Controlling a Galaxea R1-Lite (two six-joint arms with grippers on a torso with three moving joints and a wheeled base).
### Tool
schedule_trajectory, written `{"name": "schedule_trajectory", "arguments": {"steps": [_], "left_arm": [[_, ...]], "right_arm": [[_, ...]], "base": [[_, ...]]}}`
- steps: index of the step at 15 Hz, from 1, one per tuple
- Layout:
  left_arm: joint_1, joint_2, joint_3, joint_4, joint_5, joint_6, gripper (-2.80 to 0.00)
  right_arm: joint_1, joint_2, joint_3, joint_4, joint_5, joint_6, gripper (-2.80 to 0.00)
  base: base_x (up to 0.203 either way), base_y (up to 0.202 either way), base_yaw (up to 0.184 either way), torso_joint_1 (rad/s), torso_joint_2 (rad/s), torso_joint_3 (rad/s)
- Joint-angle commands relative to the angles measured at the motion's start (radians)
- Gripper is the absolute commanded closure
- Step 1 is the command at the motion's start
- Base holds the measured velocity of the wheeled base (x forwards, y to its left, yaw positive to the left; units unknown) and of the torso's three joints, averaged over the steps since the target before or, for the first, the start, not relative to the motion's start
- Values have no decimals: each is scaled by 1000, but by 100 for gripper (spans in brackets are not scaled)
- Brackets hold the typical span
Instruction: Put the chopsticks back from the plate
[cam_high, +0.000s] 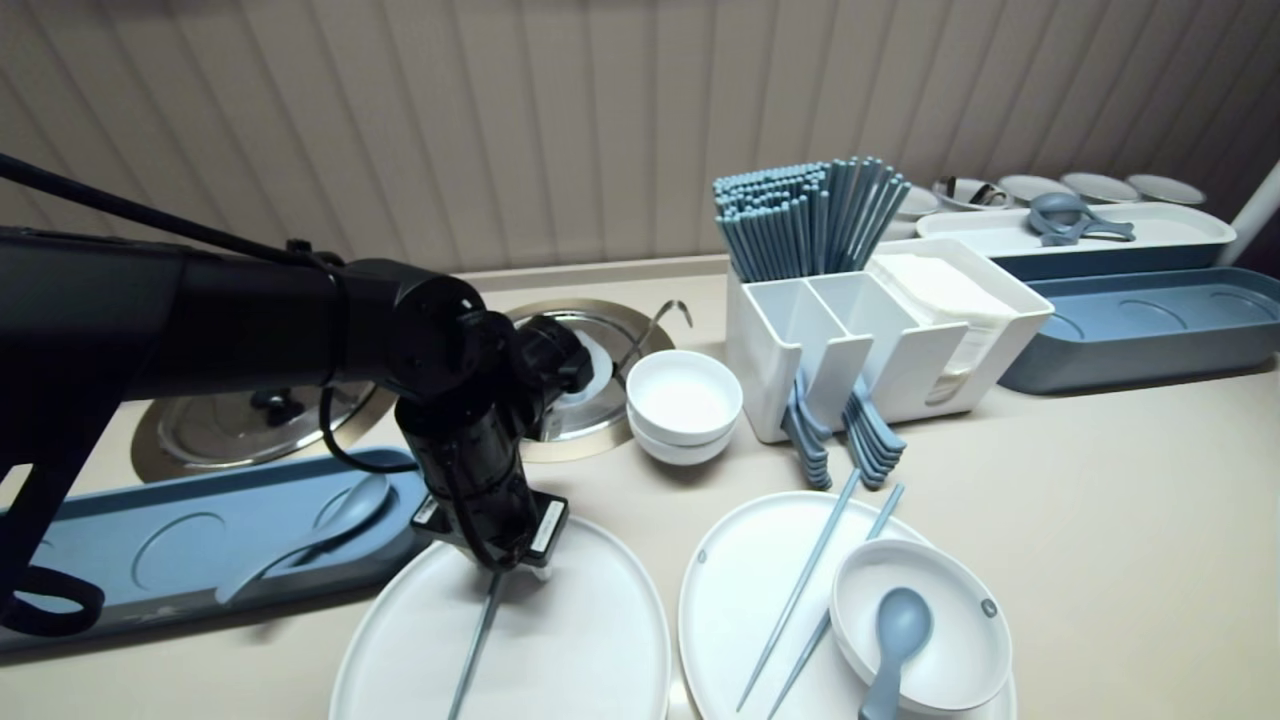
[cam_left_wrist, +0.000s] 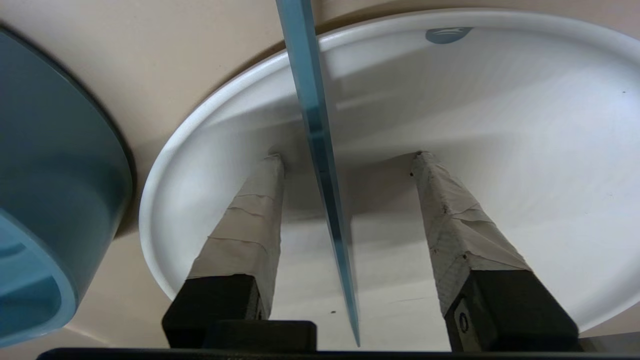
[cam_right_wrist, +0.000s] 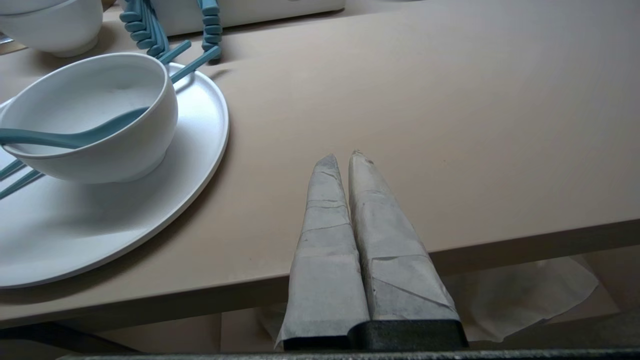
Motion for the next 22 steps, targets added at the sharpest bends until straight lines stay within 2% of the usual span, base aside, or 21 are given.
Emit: {"name": "schedule_trajectory", "arguments": {"steps": [1, 6, 12, 22], "left_arm": [[-1, 5, -2, 5, 3, -2, 0], [-1, -31, -9, 6, 12, 3, 0], [-15, -37, -180, 37, 14, 50, 0], [-11, -99, -194, 37, 15, 64, 0]], "right_arm": [[0, 0, 0, 0, 0, 0, 0], [0, 0, 0, 0, 0, 2, 0], [0, 0, 0, 0, 0, 2, 0], [0, 1, 0, 0, 0, 2, 0]], "base": [[0, 0, 0, 0, 0, 0], [0, 0, 0, 0, 0, 0], [0, 0, 0, 0, 0, 0], [0, 0, 0, 0, 0, 0]]}}
